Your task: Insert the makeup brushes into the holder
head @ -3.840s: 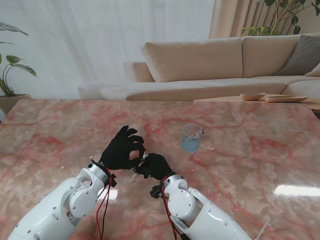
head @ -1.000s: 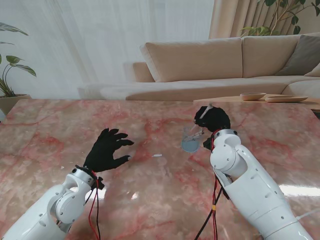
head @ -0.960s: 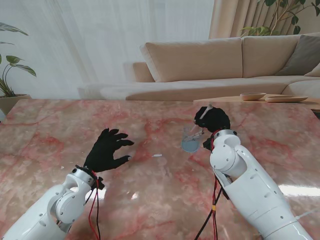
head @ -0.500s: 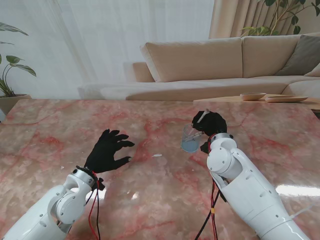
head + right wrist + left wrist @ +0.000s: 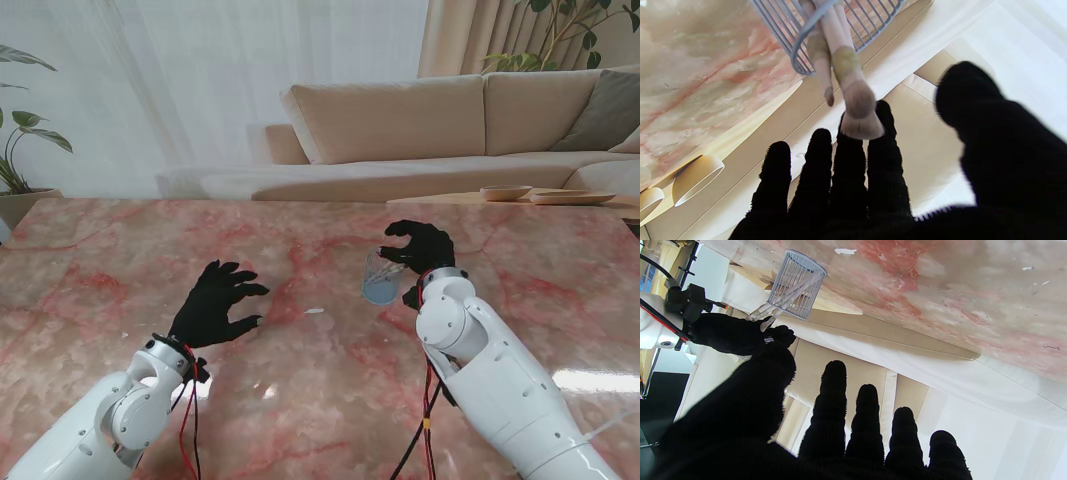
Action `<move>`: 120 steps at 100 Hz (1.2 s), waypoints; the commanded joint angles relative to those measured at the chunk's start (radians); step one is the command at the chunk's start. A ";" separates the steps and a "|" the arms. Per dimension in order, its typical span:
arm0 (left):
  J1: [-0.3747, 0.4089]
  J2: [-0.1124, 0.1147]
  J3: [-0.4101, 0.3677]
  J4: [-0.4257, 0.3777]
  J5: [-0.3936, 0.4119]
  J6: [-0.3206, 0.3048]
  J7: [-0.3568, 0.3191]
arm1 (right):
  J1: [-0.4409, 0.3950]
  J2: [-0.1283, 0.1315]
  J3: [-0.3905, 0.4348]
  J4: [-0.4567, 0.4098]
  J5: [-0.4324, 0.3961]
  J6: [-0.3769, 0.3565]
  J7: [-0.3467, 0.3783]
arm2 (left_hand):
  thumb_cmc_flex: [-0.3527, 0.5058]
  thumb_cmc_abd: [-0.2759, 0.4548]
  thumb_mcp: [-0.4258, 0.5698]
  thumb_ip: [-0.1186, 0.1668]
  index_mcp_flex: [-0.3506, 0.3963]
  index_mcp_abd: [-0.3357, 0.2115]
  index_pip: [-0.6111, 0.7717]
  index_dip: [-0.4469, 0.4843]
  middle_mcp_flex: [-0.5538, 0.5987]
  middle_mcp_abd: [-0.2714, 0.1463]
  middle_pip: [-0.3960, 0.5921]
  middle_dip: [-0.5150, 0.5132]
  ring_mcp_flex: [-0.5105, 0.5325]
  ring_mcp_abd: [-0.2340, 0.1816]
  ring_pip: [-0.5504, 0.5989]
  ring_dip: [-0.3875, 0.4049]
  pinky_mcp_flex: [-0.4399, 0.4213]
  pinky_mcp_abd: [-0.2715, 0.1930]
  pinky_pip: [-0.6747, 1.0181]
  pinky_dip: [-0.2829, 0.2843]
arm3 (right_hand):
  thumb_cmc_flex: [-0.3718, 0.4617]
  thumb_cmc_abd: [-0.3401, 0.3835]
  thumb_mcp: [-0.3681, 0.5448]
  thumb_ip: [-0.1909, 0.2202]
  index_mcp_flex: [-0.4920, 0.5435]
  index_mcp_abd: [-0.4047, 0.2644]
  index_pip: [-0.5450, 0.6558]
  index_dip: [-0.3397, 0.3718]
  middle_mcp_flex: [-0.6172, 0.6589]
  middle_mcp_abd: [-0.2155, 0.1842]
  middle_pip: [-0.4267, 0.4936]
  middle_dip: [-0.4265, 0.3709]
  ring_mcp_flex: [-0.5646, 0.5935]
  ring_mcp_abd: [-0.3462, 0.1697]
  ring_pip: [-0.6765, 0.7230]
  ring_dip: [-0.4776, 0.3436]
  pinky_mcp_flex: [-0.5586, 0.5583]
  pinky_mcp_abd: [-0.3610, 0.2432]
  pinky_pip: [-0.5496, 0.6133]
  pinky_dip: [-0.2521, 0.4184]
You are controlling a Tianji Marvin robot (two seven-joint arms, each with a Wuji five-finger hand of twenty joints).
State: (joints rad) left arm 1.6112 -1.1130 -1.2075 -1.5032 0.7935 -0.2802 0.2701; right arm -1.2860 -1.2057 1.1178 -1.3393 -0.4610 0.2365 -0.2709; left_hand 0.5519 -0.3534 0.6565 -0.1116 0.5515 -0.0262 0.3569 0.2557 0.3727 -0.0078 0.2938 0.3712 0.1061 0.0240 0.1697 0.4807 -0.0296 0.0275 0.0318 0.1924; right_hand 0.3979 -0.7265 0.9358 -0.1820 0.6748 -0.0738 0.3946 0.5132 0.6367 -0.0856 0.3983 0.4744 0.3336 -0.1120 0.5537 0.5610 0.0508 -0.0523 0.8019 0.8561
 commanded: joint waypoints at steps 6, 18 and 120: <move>0.003 0.000 0.002 0.005 0.001 -0.008 0.004 | -0.022 0.006 0.016 -0.015 -0.016 -0.022 0.007 | -0.038 0.019 -0.033 0.027 -0.013 0.011 -0.011 -0.007 -0.045 0.001 -0.021 -0.010 -0.028 -0.022 -0.037 0.009 0.005 -0.039 -0.031 -0.012 | -0.067 0.035 -0.073 0.045 -0.106 0.028 -0.072 -0.020 -0.113 -0.004 -0.058 -0.081 -0.055 -0.015 -0.124 -0.085 -0.047 -0.021 -0.152 -0.078; 0.004 -0.001 -0.004 0.003 -0.010 -0.019 0.002 | -0.046 0.014 0.043 -0.043 -0.046 -0.048 0.002 | -0.051 0.012 -0.076 0.029 -0.023 0.022 -0.031 -0.017 -0.062 -0.007 -0.033 -0.025 -0.024 -0.025 -0.051 -0.008 0.003 -0.046 -0.003 0.016 | -0.064 0.155 -0.289 0.081 -0.165 0.040 -0.113 -0.048 -0.168 -0.006 -0.090 -0.145 -0.058 -0.014 -0.220 -0.140 -0.051 -0.031 -0.253 -0.131; 0.042 -0.019 0.000 -0.068 -0.108 -0.109 0.007 | -0.615 0.081 0.336 -0.473 -0.424 -0.458 -0.085 | -0.005 0.186 -0.638 0.072 -0.127 0.122 -0.292 -0.164 -0.113 0.022 -0.058 -0.153 0.027 0.014 -0.044 -0.166 0.021 -0.076 0.384 0.071 | -0.422 0.232 -0.145 0.134 -0.240 0.052 -0.282 -0.153 -0.165 -0.001 -0.291 -0.349 0.092 -0.019 -0.485 -0.372 0.133 -0.101 -0.392 -0.475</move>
State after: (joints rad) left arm 1.6474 -1.1249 -1.2181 -1.5630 0.6922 -0.3767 0.2823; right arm -1.8712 -1.1310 1.4613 -1.8210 -0.8877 -0.2114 -0.3692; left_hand 0.5431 -0.2144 0.0656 -0.0661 0.4786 0.0806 0.0947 0.1071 0.2995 0.0086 0.2414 0.2329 0.1363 0.0240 0.1224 0.3290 0.0020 -0.0073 0.3803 0.2889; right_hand 0.0342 -0.5188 0.7804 -0.0795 0.4894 -0.0438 0.1457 0.3744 0.4875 -0.0929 0.1353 0.1473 0.4013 -0.1198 0.0931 0.2225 0.1804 -0.1052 0.4344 0.4114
